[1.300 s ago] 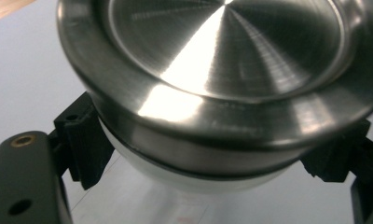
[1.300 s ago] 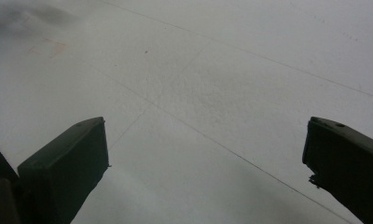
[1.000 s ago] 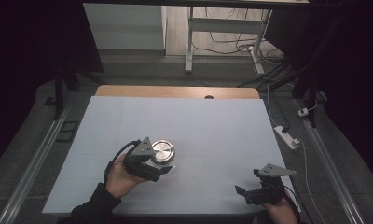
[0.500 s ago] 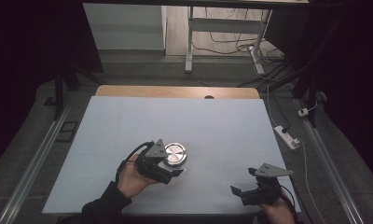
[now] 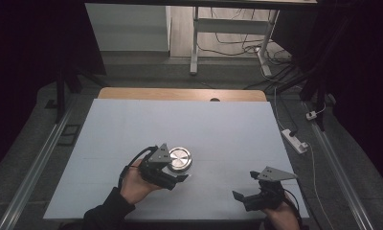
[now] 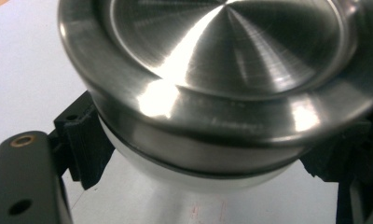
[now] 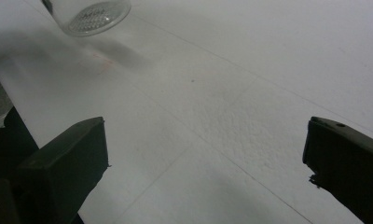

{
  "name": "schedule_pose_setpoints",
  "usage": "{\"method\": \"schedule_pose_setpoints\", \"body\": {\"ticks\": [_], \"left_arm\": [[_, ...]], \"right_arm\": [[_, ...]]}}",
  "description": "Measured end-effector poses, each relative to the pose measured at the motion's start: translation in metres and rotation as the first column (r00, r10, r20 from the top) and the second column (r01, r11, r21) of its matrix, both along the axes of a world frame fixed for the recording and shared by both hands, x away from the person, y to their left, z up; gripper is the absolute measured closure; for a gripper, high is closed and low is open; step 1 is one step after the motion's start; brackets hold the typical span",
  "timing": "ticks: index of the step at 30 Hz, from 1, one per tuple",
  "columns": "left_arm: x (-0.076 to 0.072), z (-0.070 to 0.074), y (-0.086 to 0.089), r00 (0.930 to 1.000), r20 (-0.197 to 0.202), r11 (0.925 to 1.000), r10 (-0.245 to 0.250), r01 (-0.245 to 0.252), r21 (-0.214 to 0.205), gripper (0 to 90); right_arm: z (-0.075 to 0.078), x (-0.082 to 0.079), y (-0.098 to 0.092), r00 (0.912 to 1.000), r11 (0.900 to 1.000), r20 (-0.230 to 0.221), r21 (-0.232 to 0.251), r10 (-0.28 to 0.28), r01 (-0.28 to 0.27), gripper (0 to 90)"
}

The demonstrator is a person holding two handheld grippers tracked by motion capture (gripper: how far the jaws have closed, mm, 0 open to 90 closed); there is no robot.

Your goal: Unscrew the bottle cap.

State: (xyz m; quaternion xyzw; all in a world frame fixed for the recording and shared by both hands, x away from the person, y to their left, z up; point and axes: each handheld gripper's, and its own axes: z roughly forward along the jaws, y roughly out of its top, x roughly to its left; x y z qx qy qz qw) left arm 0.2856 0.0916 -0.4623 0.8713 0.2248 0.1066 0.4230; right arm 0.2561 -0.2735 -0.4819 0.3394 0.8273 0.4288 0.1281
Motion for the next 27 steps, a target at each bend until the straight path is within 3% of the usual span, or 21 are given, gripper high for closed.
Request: {"method": "schedule_pose_setpoints", "body": {"ticks": [9,16,27], "left_arm": [[0.000,-0.001,-0.001,1.0000,-0.002,1.0000,0.000,0.000,0.003,16.1],[0.000,-0.001,-0.001,1.0000,-0.004,1.0000,0.000,0.000,-0.008,16.1],[-0.001,0.001,-0.001,1.0000,0.002,0.9999,-0.005,0.005,-0.012,16.1]], "right_arm": [[0.004,0.002,0.016,0.9988,0.9988,-0.002,0.005,0.049,-0.049,0.0],[0.014,0.007,0.032,0.9965,0.9959,0.013,0.034,0.083,-0.084,0.0],[0.024,0.018,0.064,0.9836,0.9830,0.066,0.063,0.168,-0.172,0.0]]}}
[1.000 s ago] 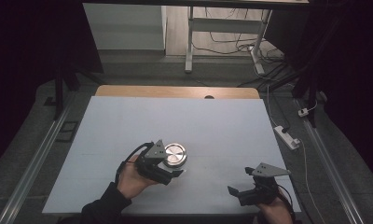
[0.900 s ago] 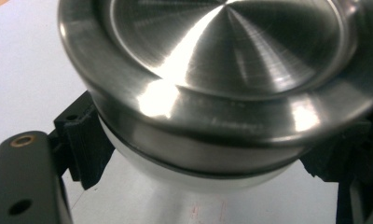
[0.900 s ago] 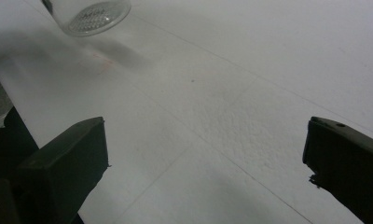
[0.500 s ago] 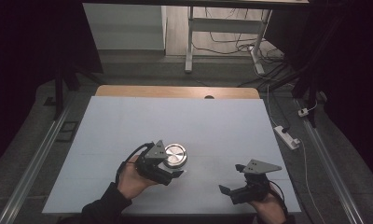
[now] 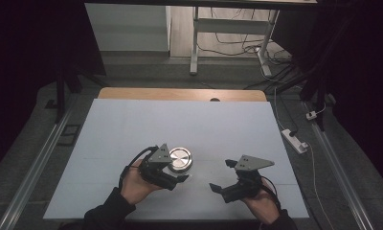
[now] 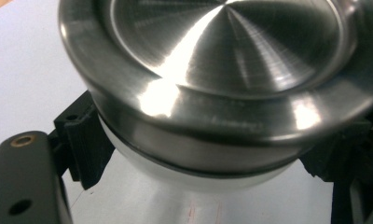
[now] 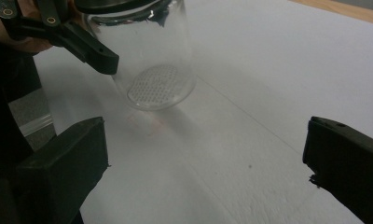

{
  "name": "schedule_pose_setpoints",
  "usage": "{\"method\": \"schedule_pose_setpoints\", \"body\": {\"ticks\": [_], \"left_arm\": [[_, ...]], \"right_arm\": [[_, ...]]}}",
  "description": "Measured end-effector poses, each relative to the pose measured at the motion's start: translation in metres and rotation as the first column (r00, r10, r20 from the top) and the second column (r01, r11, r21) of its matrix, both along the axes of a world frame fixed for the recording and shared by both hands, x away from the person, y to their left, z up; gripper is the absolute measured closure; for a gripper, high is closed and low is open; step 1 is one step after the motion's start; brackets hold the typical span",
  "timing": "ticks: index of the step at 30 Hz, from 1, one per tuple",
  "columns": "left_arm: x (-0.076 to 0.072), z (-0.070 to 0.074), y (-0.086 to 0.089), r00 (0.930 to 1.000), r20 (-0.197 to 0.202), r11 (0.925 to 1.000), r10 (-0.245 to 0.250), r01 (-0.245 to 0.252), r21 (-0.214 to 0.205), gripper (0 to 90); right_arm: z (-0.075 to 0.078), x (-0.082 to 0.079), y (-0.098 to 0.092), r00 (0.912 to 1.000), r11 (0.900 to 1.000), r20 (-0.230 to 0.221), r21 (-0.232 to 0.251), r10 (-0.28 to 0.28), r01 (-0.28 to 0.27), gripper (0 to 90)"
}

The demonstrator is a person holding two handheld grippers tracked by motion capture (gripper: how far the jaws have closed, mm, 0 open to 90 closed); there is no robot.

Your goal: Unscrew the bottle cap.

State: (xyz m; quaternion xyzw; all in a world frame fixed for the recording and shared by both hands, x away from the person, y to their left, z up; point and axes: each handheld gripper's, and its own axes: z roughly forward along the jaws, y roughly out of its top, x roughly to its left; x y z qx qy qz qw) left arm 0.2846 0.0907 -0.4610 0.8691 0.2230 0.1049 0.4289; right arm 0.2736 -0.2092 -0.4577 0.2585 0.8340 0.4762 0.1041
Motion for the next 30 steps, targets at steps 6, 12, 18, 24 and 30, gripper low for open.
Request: {"method": "schedule_pose_setpoints", "body": {"ticks": [6,12,18,24,30], "left_arm": [[0.000,0.000,0.000,1.0000,0.002,1.0000,-0.001,0.001,-0.002,16.1],[0.000,0.000,-0.001,1.0000,0.001,1.0000,-0.003,0.003,-0.001,16.1],[-0.002,0.000,-0.003,1.0000,0.003,1.0000,-0.008,0.008,0.004,16.1],[-0.003,-0.002,-0.007,0.9997,0.010,0.9993,-0.020,0.020,0.031,16.1],[-0.006,-0.004,-0.013,0.9989,0.024,0.9970,-0.040,0.038,0.068,16.1]], "right_arm": [[0.004,0.005,0.012,0.9996,0.9997,0.011,0.000,0.025,-0.025,0.0],[0.007,0.008,0.022,0.9995,0.9995,0.002,0.003,0.033,-0.033,0.0],[0.008,0.011,0.032,0.9992,0.9989,-0.011,-0.025,0.039,-0.039,0.0],[0.010,0.011,0.041,0.9996,0.9985,0.002,-0.047,0.028,-0.028,0.0],[0.012,0.013,0.051,0.9997,0.9993,-0.018,-0.033,0.017,-0.017,0.0]]}}
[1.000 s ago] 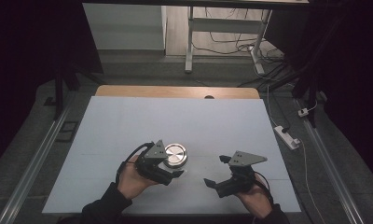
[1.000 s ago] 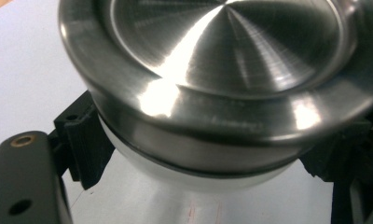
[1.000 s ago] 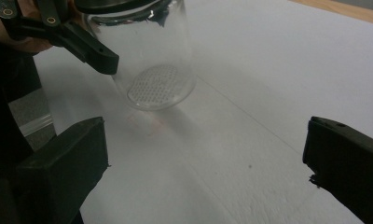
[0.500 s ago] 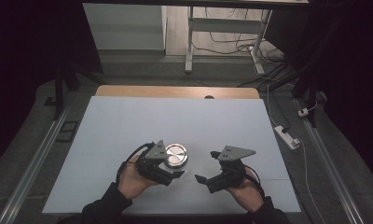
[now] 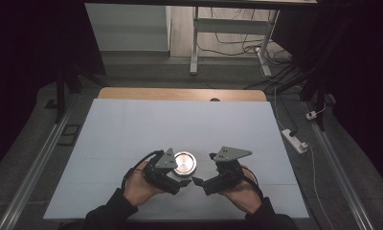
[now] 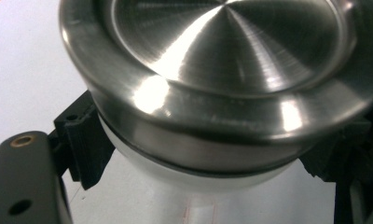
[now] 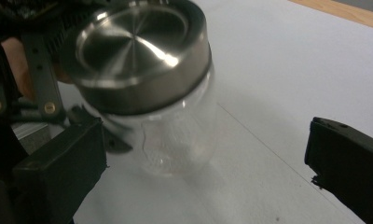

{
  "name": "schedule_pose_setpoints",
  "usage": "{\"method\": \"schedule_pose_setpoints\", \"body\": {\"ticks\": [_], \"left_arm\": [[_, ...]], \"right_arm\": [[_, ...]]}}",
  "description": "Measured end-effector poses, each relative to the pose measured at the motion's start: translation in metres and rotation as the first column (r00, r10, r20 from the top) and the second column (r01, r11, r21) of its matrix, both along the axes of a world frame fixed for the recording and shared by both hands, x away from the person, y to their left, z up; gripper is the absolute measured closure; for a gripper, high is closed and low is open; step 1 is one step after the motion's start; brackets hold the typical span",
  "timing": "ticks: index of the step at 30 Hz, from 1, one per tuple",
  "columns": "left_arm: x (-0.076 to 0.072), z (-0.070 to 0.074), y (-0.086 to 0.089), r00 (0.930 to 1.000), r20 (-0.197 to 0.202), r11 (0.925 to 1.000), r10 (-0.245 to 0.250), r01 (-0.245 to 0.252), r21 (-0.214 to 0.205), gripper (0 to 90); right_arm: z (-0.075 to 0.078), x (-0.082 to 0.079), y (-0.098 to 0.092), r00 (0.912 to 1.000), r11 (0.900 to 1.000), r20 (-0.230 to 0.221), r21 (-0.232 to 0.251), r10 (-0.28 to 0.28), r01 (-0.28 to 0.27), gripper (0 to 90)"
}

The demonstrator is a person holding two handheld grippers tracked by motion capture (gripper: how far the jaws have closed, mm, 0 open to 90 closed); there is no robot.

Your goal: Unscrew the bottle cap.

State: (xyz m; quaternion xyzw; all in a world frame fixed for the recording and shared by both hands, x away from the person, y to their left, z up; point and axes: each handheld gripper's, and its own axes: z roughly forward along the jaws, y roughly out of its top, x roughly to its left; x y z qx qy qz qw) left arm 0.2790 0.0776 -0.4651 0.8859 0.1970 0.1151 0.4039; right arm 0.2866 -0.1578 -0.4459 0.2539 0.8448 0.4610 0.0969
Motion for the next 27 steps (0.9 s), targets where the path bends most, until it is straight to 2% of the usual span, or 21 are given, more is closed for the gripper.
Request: {"method": "schedule_pose_setpoints", "body": {"ticks": [3,7,13,27], "left_arm": [[-0.002,-0.001,-0.004,0.9999,0.009,0.9998,-0.007,0.007,0.018,16.1],[-0.001,0.000,-0.004,0.9999,0.010,0.9998,-0.007,0.007,0.017,16.1],[-0.002,0.001,-0.004,0.9999,0.009,0.9999,-0.013,0.013,0.010,16.1],[0.001,-0.001,-0.003,0.9994,-0.030,0.9997,-0.015,0.014,-0.021,16.1]], "right_arm": [[0.001,0.001,0.003,1.0000,1.0000,-0.005,-0.005,0.003,-0.003,0.0],[0.001,0.000,0.009,0.9997,0.9997,-0.005,-0.012,0.023,-0.023,0.0],[0.003,-0.001,0.017,0.9989,0.9989,-0.008,0.004,0.047,-0.047,0.0],[0.009,0.000,0.028,0.9967,0.9963,0.023,0.034,0.078,-0.079,4.6]]}}
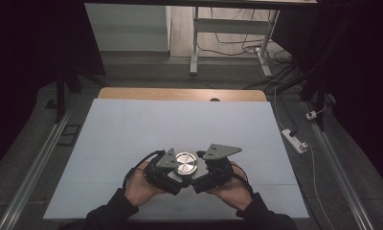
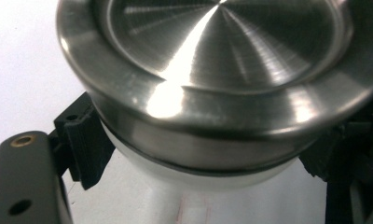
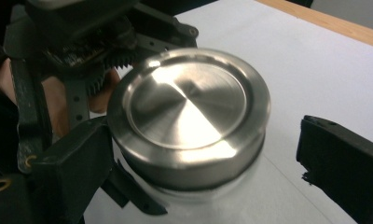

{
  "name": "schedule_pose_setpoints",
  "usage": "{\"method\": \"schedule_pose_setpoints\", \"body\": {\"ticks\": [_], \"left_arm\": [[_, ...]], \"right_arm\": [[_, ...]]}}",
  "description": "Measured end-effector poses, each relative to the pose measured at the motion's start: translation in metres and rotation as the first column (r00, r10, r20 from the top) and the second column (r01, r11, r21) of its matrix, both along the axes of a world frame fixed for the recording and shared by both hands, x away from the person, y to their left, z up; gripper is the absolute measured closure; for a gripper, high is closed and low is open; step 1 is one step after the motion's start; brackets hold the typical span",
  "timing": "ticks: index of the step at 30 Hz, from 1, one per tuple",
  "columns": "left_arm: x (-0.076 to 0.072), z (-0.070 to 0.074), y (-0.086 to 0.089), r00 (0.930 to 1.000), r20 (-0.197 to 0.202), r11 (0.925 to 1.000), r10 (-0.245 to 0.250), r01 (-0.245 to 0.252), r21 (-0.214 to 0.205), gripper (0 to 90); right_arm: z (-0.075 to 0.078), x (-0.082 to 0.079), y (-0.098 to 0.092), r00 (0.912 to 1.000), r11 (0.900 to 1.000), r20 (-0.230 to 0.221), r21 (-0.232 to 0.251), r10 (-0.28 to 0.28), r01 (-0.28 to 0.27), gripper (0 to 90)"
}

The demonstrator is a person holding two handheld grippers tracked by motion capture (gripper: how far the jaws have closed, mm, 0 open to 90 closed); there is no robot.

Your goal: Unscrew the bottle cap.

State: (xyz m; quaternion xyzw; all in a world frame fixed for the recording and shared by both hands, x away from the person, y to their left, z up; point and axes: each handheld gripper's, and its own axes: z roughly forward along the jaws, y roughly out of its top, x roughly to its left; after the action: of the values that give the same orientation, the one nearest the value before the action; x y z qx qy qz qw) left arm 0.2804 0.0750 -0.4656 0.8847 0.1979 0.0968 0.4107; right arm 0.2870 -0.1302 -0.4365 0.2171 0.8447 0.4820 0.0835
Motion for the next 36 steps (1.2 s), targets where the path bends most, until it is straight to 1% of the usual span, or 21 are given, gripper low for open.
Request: {"method": "schedule_pose_setpoints", "body": {"ticks": [6,11,16,17,18,19,20,21,22,23,24,25,26,29,30,31,32,33,34,35,36], "left_arm": [[0.001,0.000,0.000,1.0000,-0.009,1.0000,-0.003,0.003,-0.005,16.1],[0.001,0.001,0.001,0.9999,-0.013,0.9999,-0.005,0.005,-0.011,16.1],[0.002,0.003,0.005,0.9996,-0.020,0.9996,-0.019,0.019,-0.021,16.2],[0.003,0.003,0.007,0.9991,-0.023,0.9987,-0.037,0.036,-0.035,16.2],[0.003,0.003,0.007,0.9991,-0.023,0.9987,-0.037,0.036,-0.035,16.2],[0.003,0.004,0.008,0.9983,-0.026,0.9976,-0.052,0.051,-0.047,16.2],[0.003,0.004,0.008,0.9983,-0.026,0.9976,-0.052,0.051,-0.047,16.1],[0.003,0.005,0.009,0.9971,-0.030,0.9963,-0.070,0.068,-0.053,16.1],[0.003,0.005,0.009,0.9971,-0.030,0.9963,-0.070,0.068,-0.053,16.1],[0.003,0.005,0.010,0.9958,-0.027,0.9946,-0.088,0.086,-0.058,16.1],[0.003,0.006,0.010,0.9945,-0.030,0.9928,-0.100,0.098,-0.069,16.1],[0.002,0.006,0.010,0.9931,-0.032,0.9906,-0.113,0.110,-0.081,16.1],[0.002,0.006,0.010,0.9910,-0.033,0.9881,-0.130,0.126,-0.088,16.1],[0.000,0.006,0.009,0.9849,-0.030,0.9824,-0.171,0.168,-0.082,16.1],[0.000,0.006,0.008,0.9843,-0.032,0.9821,-0.174,0.171,-0.080,16.1],[-0.001,0.006,0.007,0.9849,-0.032,0.9826,-0.170,0.167,-0.080,16.2],[-0.001,0.006,0.007,0.9853,-0.027,0.9832,-0.169,0.167,-0.075,16.1],[0.000,0.007,0.009,0.9899,-0.019,0.9879,-0.141,0.139,-0.068,16.1],[0.000,0.007,0.009,0.9899,-0.019,0.9879,-0.141,0.139,-0.068,16.2],[0.001,0.007,0.011,0.9924,-0.019,0.9903,-0.121,0.120,-0.071,16.1],[0.002,0.007,0.013,0.9952,-0.021,0.9923,-0.096,0.094,-0.080,16.1]], "right_arm": [[0.002,0.001,0.007,0.9999,0.9999,0.012,0.009,0.011,-0.011,8.2],[0.004,0.001,0.014,0.9982,0.9991,0.045,0.015,0.039,-0.040,18.2],[0.005,0.003,0.016,0.9967,0.9980,0.055,0.017,0.060,-0.061,18.6],[0.006,0.006,0.014,0.9947,0.9951,0.042,0.025,0.094,-0.095,18.6],[0.006,0.006,0.014,0.9947,0.9951,0.042,0.025,0.094,-0.095,18.6],[0.007,0.011,0.012,0.9897,0.9891,0.029,0.041,0.140,-0.141,18.6],[0.007,0.011,0.012,0.9897,0.9891,0.029,0.041,0.140,-0.141,18.6],[0.008,0.016,0.010,0.9790,0.9777,0.027,0.052,0.202,-0.203,18.7],[0.008,0.016,0.010,0.9790,0.9777,0.027,0.052,0.202,-0.203,18.7],[0.009,0.023,0.008,0.9608,0.9584,0.019,0.067,0.277,-0.277,18.6],[0.009,0.023,0.008,0.9608,0.9584,0.019,0.067,0.277,-0.277,18.6],[0.009,0.025,0.006,0.9492,0.9463,0.019,0.075,0.314,-0.315,18.7],[0.009,0.028,0.005,0.9341,0.9303,0.015,0.086,0.357,-0.357,18.6],[0.008,0.037,0.001,0.8792,0.8739,0.012,0.104,0.476,-0.475,18.4],[0.008,0.039,0.000,0.8630,0.8578,-0.003,0.111,0.505,-0.502,18.2],[0.008,0.041,0.000,0.8531,0.8484,-0.011,0.112,0.522,-0.517,18.0],[0.008,0.041,-0.001,0.8530,0.8488,-0.013,0.109,0.522,-0.517,15.3],[0.012,0.038,-0.003,0.8712,0.8675,-0.020,0.106,0.490,-0.486,4.2],[0.012,0.038,-0.003,0.8712,0.8675,-0.020,0.106,0.490,-0.486,4.2],[0.019,0.034,-0.007,0.8955,0.8893,-0.018,0.127,0.445,-0.439,1.6],[0.019,0.034,-0.007,0.8955,0.8893,-0.018,0.127,0.445,-0.439,1.6]]}}
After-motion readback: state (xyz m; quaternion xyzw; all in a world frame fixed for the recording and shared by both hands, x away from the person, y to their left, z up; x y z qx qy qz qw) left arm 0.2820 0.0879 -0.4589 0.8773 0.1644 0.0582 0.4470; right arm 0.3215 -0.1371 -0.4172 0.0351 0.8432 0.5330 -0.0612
